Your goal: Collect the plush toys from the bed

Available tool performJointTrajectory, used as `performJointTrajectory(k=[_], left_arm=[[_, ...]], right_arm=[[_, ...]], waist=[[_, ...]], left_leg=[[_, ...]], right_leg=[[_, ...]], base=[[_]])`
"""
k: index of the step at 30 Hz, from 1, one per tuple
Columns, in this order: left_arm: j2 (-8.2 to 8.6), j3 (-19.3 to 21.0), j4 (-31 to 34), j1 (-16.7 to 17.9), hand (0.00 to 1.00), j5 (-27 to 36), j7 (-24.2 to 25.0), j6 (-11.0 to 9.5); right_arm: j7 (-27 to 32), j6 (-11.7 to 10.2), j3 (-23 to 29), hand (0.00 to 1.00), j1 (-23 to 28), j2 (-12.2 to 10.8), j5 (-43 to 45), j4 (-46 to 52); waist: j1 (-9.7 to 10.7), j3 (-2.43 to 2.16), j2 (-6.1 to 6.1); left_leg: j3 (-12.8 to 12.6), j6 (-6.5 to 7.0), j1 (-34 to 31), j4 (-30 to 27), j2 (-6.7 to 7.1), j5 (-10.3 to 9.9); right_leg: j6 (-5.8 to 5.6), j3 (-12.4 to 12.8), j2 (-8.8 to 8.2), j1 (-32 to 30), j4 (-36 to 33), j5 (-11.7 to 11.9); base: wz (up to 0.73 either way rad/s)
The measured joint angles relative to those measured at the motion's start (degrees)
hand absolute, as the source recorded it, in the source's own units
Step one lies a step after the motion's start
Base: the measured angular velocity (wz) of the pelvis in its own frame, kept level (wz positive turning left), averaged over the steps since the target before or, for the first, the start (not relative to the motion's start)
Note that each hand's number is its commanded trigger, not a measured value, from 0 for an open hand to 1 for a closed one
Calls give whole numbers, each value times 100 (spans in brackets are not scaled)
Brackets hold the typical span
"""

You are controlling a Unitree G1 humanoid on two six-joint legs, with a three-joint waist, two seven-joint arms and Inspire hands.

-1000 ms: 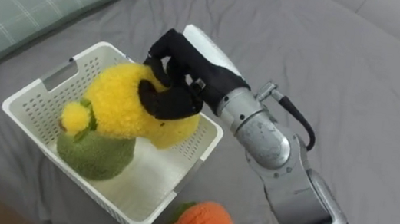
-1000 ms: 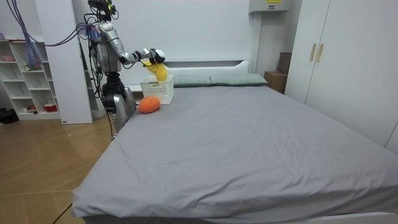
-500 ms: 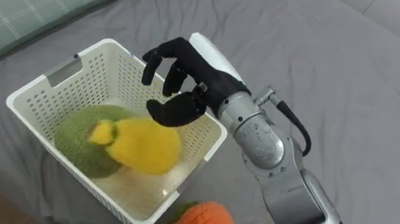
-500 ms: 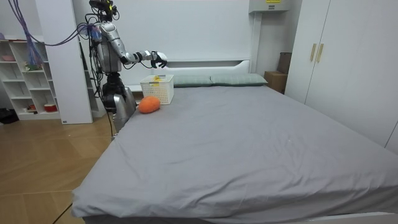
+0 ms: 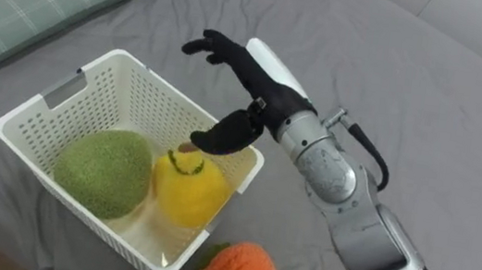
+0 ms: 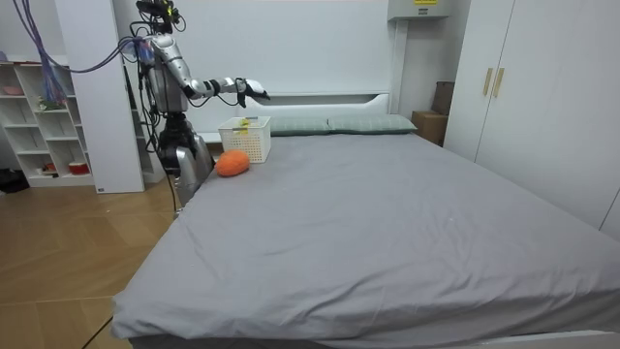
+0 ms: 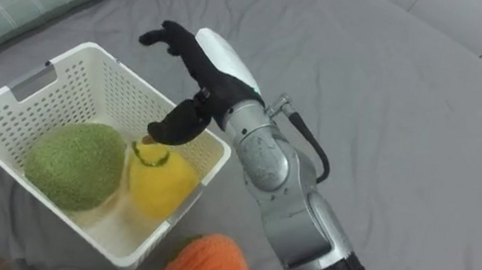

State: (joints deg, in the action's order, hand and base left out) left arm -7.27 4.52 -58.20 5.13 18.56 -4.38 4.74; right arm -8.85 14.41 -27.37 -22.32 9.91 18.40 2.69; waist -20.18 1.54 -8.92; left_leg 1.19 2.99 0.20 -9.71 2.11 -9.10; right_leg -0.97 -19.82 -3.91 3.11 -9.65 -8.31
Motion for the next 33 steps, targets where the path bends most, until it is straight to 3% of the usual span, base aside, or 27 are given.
performJointTrajectory(k=[4, 7, 10, 14, 17, 18, 21, 24, 33], left_arm=[[-4, -20, 1, 42, 0, 54, -28, -1], [15, -22, 7, 115, 0, 220, -10, -1], [3, -1, 8, 141, 0, 217, -10, -2], [57, 113, -19, 201, 0, 199, -13, -37], [117, 203, -28, 263, 0, 218, -11, -50], [107, 201, -36, 348, 0, 229, -12, -50], [104, 187, -35, 473, 0, 275, -13, -53], [104, 138, -28, 490, 0, 332, -50, -52], [104, 78, -24, 515, 0, 456, -163, -131]], right_arm=[[0, -71, 192, 0, 104, -8, -17, 53], [188, -307, 484, 0, 510, -5, -66, 92], [428, -401, 708, 0, 1094, 19, -144, 92], [683, -581, 1258, 0, 1766, 31, -691, -319], [923, -625, 1556, 0, 2046, 177, -772, -549], [989, -634, 1626, 0, 2128, 189, -841, -602], [1212, -647, 1759, 0, 2153, 188, -948, -889], [1309, -652, 1775, 0, 2252, 163, -949, -1071], [1292, -860, 1733, 0, 2598, 69, -937, -1765]], waist=[[177, -5, 36], [308, -48, 128], [463, -55, 258], [814, -69, 471], [968, -137, 608], [1108, -150, 628], [1320, -146, 617], [1405, -144, 609], [1424, -139, 567]], left_leg=[[-41, 2, 15, -1, -6, -2], [-139, 19, 50, 6, -15, -16], [-225, 25, 134, 31, -23, -20], [-318, 33, 204, 64, -33, -27], [-452, 32, 212, 101, -56, -35], [-456, 29, 239, 108, -61, -36], [-535, 24, 248, 108, -73, -40], [-557, 35, 241, 109, -72, -57], [-567, 44, 242, 106, -71, -81]], right_leg=[[1, 83, 4, -5, -4, 1], [-2, 166, 4, -12, -7, 2], [-4, 250, 7, 10, -8, 5], [-8, 327, 10, 57, -7, 7], [3, 464, 8, -20, -28, 16], [3, 465, 6, 2, -29, 15], [5, 484, 31, -10, -29, 16], [4, 484, 41, -14, -35, 16], [-6, 539, 45, -3, -25, 21]], base=[[-5], [-14], [-14], [-11], [-23], [-9], [-7], [-1], [0]])
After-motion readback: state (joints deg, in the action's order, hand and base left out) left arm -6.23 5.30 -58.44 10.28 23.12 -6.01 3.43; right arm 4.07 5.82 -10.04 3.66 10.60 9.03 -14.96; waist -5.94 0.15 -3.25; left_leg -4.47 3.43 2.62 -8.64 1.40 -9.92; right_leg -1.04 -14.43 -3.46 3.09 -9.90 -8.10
